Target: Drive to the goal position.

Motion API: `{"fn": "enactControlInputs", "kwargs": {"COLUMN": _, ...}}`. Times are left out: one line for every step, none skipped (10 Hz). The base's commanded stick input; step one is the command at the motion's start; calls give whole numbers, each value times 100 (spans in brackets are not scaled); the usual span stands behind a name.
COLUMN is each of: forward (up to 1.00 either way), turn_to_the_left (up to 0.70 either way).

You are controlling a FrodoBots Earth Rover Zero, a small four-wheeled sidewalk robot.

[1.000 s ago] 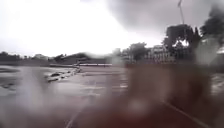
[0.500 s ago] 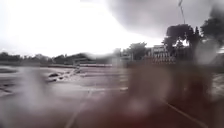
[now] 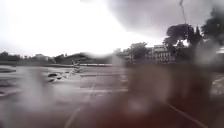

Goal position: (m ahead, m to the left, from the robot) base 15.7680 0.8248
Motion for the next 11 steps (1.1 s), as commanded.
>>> {"fn": "enactControlInputs", "kwargs": {"forward": 45, "turn_to_the_left": 0}}
{"fn": "enactControlInputs", "kwargs": {"forward": 45, "turn_to_the_left": 0}}
{"fn": "enactControlInputs", "kwargs": {"forward": 45, "turn_to_the_left": 0}}
{"fn": "enactControlInputs", "kwargs": {"forward": 45, "turn_to_the_left": 0}}
{"fn": "enactControlInputs", "kwargs": {"forward": 45, "turn_to_the_left": 0}}
{"fn": "enactControlInputs", "kwargs": {"forward": 45, "turn_to_the_left": 0}}
{"fn": "enactControlInputs", "kwargs": {"forward": 45, "turn_to_the_left": 0}}
{"fn": "enactControlInputs", "kwargs": {"forward": 45, "turn_to_the_left": 0}}
{"fn": "enactControlInputs", "kwargs": {"forward": 45, "turn_to_the_left": 0}}
{"fn": "enactControlInputs", "kwargs": {"forward": 45, "turn_to_the_left": 0}}
{"fn": "enactControlInputs", "kwargs": {"forward": 45, "turn_to_the_left": 0}}
